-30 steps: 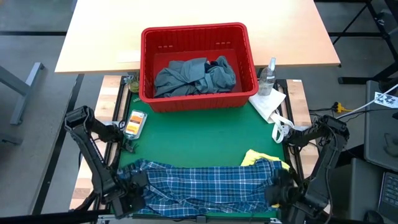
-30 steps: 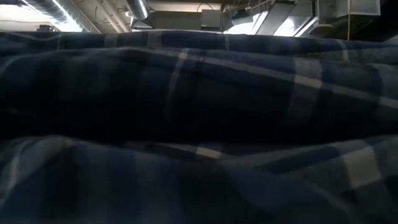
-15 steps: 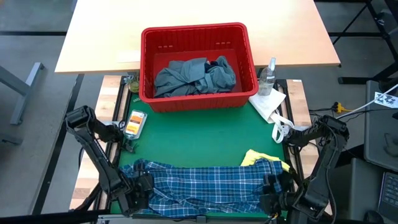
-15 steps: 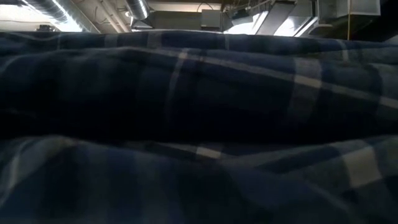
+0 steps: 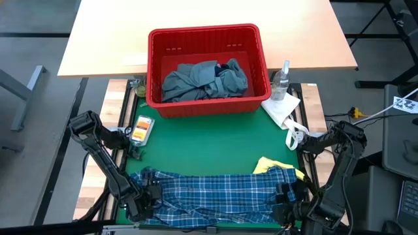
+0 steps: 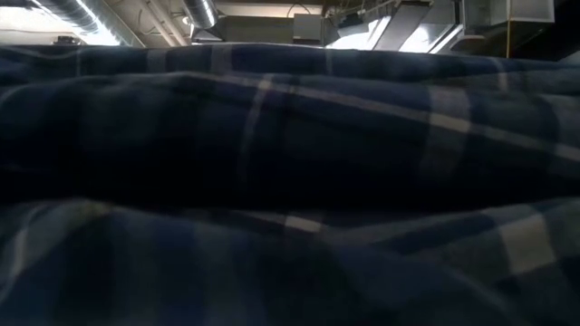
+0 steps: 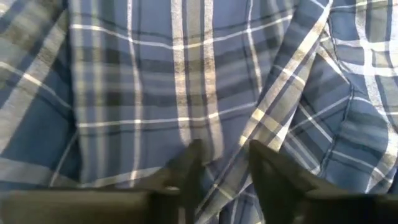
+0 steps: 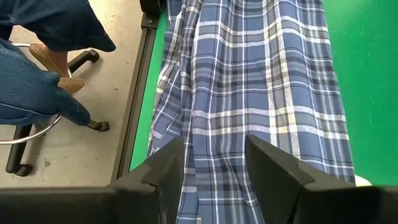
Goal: Fold Laundry from Bin
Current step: Fold the blue shirt
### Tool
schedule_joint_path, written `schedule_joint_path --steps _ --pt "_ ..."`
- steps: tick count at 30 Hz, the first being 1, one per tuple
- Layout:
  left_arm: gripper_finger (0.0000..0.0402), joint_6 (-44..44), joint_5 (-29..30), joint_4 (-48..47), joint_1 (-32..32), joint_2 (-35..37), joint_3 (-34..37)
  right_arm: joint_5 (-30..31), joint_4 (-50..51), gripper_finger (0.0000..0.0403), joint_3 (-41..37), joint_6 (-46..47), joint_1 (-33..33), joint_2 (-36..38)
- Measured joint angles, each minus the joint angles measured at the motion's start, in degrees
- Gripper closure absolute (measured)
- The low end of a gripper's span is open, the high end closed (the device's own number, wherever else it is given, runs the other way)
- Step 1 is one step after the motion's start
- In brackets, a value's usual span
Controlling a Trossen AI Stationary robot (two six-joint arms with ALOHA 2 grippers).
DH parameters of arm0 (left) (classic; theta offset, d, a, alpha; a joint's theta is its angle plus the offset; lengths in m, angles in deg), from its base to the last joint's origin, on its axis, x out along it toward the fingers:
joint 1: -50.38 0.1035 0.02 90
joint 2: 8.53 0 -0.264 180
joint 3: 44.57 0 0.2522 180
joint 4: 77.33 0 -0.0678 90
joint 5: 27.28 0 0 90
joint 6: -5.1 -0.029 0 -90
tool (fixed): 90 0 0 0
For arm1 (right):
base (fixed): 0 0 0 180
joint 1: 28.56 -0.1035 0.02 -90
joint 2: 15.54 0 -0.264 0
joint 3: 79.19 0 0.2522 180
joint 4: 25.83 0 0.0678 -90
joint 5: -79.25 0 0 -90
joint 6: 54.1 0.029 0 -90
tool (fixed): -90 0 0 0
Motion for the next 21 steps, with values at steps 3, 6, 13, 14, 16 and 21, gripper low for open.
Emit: schedule_joint_path --steps 3,6,13,14,16,21 --pt "0.0353 -0.2 -0.1 -0.2 0.1 0.0 -0.6 0.0 0.0 0.0233 0.0 0.0 0.0 0.0" --pt "0.0391 -0.2 -0.3 -0.4 0.1 0.0 -2.8 0.0 0.0 0.0233 0.0 0.0 0.0 0.0" --pt "0.0399 -3.7 -0.6 -0.5 -0.3 0.0 -9.4 0.0 -0.4 0.0233 0.0 0.0 0.0 0.0" --pt "0.0399 -3.7 -1.1 -0.5 -0.4 0.0 -10.0 0.0 -0.4 0.0233 0.0 0.0 0.0 0.0" --pt "0.0400 -3.7 -2.9 -0.7 -0.9 0.0 -10.9 0.0 -0.8 0.0233 0.0 0.0 0.0 0.0" --pt "0.0400 -2.8 -7.8 -0.8 -3.0 0.0 -11.4 0.0 -3.0 0.0233 0.0 0.0 0.0 0.0"
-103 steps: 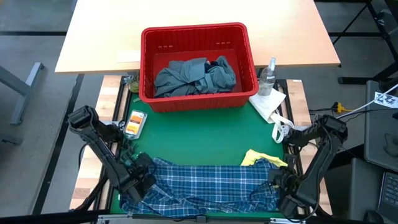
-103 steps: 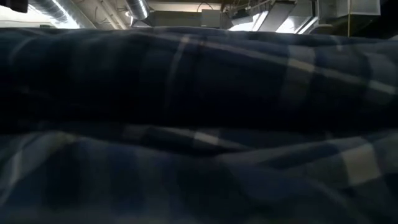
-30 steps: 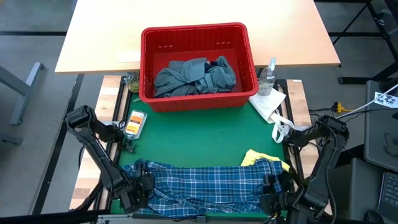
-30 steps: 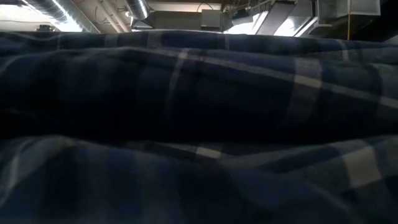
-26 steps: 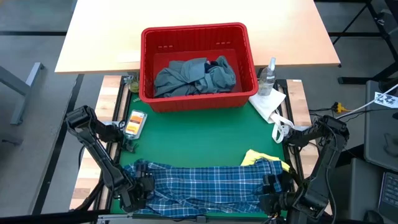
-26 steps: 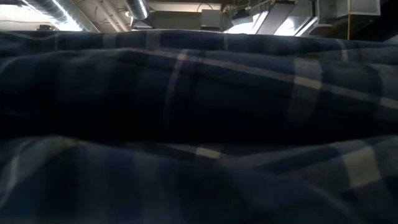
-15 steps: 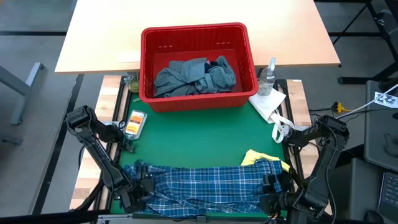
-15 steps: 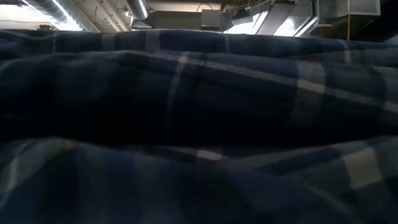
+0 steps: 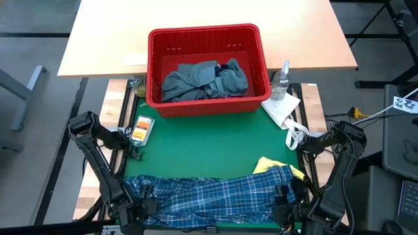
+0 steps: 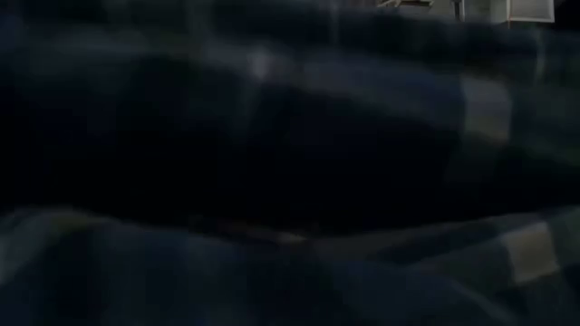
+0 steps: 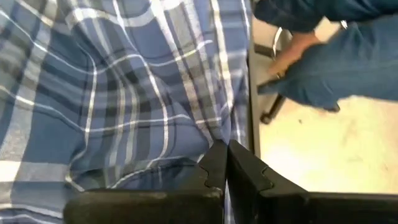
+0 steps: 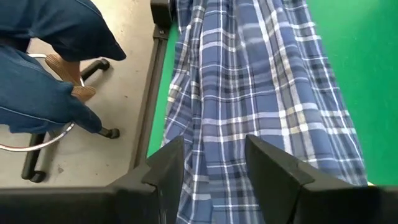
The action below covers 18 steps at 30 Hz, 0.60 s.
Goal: Fold Laundry from Bin
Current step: Fold the blue shirt
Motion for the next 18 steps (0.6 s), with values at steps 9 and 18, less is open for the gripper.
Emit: schedule_joint_path --steps 9,18 --pt "0.0384 7.9 2.4 -0.1 -1.8 0.0 0.0 0.0 -0.3 0.0233 0.0 0.0 0.0 0.0" --pt "0.0282 17.9 2.7 -0.5 -1.6 0.0 0.0 2.1 0.0 0.0233 -0.2 0.0 0.0 0.0"
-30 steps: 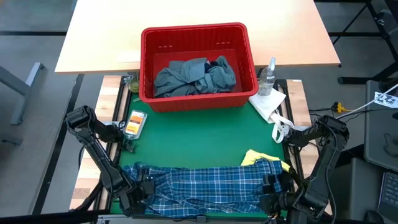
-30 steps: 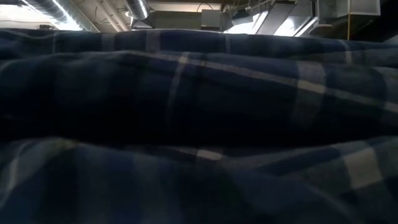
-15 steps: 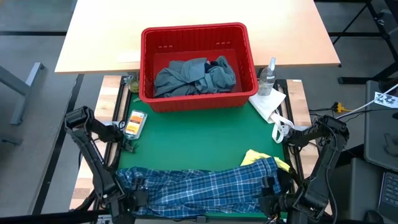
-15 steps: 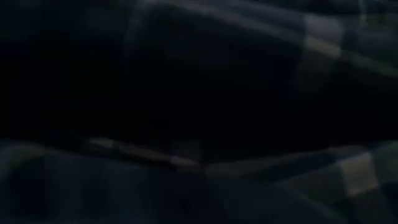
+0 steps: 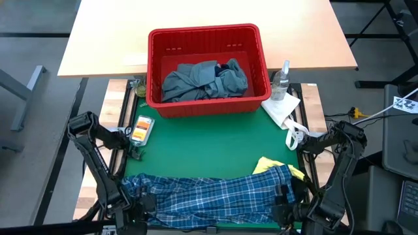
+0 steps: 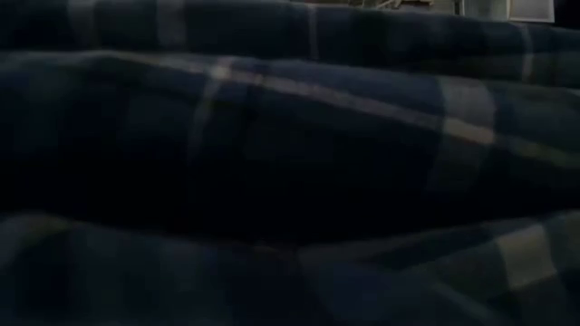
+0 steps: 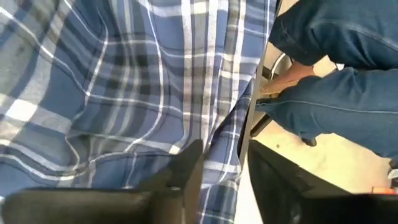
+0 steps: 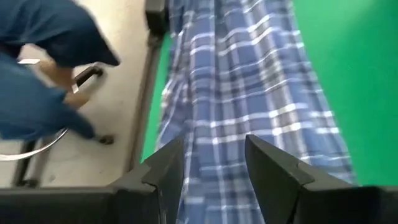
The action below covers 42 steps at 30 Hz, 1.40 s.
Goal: Fold Laundry from Bin
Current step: Fold the blue shirt
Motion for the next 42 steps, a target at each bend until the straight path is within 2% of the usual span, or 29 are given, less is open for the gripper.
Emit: schedule_joint_path --steps 5,9,12,16,20,23,28,36,42 --pt "0.0247 -1.6 7.0 0.3 0.9 0.0 0.0 6.7 -0.1 0.0233 -3.5 0.4 0.8 0.0" --pt "0.0249 -1.8 13.8 0.7 2.2 0.0 0.0 4.3 -0.1 0.0233 -8.1 4.6 3.4 0.0" --pt "0.0262 -1.0 15.5 0.3 3.5 0.1 1.1 2.7 0.0 0.0233 -11.8 7.5 5.6 0.0" --pt "0.0286 2.9 15.5 0.0 4.7 0.1 5.4 1.0 -0.1 0.0233 -16.5 12.2 7.1 0.0" --pt "0.0311 7.0 15.3 -0.1 5.2 0.0 11.0 -6.5 -0.9 0.0233 -21.6 17.1 7.7 0.0" --pt "0.0326 11.6 13.2 0.3 5.2 0.0 15.2 -9.9 -2.9 0.0233 -25.0 20.4 7.5 0.1" --pt "0.0344 16.4 9.3 2.6 4.1 0.0 19.7 -10.3 -6.4 0.0233 -27.3 21.2 7.1 0.2" --pt "0.0365 15.4 7.3 1.2 3.6 0.6 18.0 -10.4 -5.4 0.0233 -26.4 20.8 7.2 0.1" --pt "0.0386 11.8 6.4 -4.8 3.5 3.3 12.2 -11.6 0.9 0.0233 -18.9 16.0 7.1 -0.1"
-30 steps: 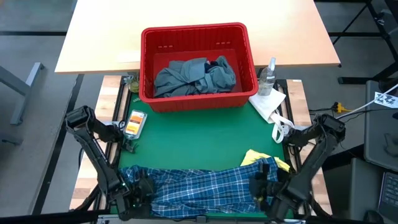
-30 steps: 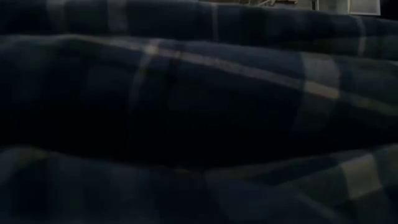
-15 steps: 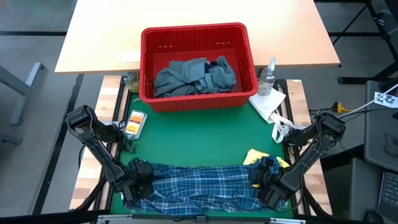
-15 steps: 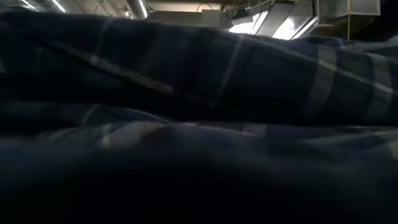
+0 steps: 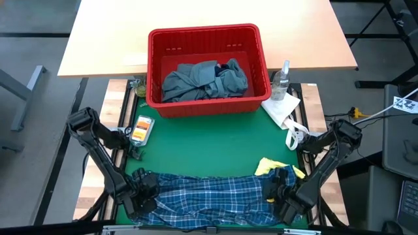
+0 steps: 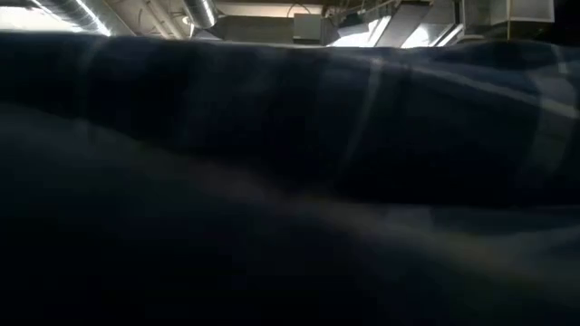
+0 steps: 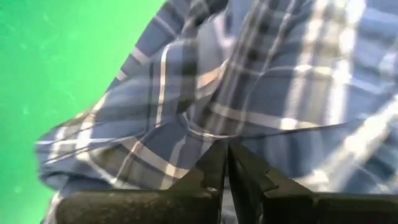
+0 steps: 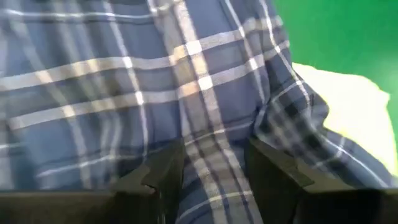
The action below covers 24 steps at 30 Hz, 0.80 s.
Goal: Fold Laundry from Bin
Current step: Fold the blue shirt
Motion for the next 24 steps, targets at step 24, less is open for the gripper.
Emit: schedule_joint_path --steps 24 --pt "0.0393 -26.0 28.1 37.4 3.7 -3.8 -3.7 22.7 -28.5 0.0233 3.8 -25.2 0.1 0.0"
